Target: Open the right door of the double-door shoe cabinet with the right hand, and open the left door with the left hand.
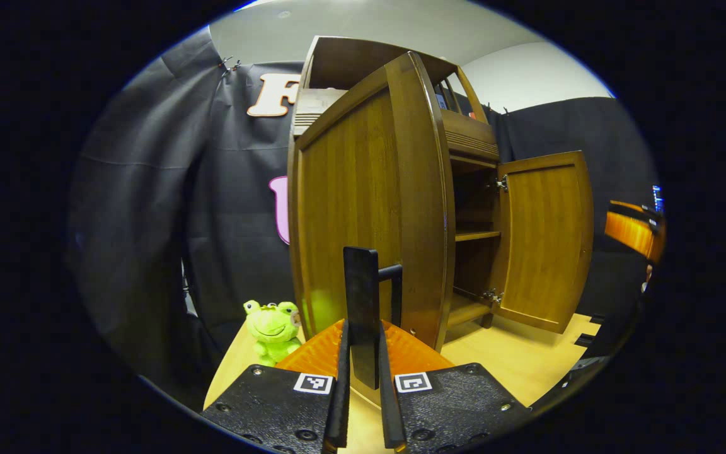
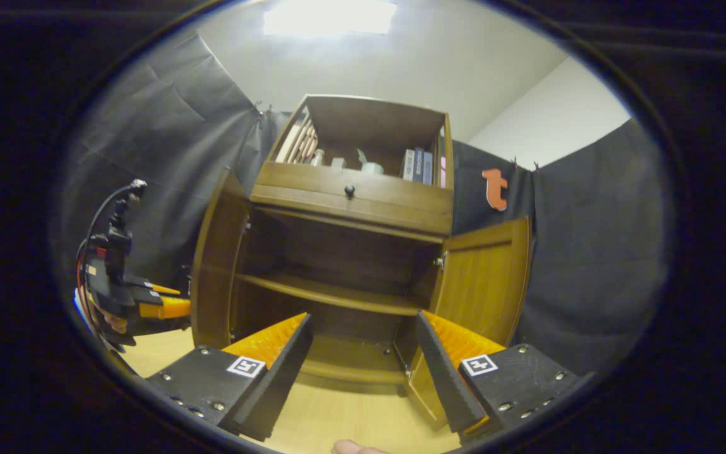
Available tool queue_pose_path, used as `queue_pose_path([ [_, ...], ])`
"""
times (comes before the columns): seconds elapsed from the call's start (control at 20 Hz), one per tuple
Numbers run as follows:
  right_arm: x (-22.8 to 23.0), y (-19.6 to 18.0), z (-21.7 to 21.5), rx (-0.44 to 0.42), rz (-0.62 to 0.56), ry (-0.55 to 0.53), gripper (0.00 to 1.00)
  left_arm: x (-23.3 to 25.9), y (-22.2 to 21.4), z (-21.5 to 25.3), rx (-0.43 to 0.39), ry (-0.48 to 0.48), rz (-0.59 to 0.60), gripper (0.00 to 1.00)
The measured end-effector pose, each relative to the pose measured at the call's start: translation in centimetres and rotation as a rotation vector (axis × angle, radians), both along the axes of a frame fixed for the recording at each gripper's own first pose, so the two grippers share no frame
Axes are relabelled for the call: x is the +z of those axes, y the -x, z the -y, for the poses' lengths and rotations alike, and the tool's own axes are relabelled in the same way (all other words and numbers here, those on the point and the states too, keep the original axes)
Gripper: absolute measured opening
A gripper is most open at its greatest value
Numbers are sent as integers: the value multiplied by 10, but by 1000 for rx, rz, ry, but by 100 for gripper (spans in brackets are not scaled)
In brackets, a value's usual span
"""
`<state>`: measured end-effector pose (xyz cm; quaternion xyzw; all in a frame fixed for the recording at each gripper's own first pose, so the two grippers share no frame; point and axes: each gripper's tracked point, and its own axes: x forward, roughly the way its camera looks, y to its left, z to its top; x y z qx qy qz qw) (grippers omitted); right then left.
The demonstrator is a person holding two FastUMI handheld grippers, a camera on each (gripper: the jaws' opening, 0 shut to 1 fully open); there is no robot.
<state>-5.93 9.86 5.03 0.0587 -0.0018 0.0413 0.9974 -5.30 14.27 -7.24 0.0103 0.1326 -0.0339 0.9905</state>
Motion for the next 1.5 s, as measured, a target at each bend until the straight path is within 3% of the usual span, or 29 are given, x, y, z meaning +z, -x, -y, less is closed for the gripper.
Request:
queue_pose_path([
  [0.3,-16,-3,-15,9,-15,-94,98,2,9,-41,71,-43,7,17],
  [0.55,-25,-6,-11,-20,-34,-102,97,3,14,-75,140,-38,11,9],
  [0.85,-34,-2,-13,-12,-53,-114,98,1,22,-82,123,-8,15,2],
  [1.5,-41,16,3,-45,-65,-175,98,19,40,-87,103,26,66,6],
])
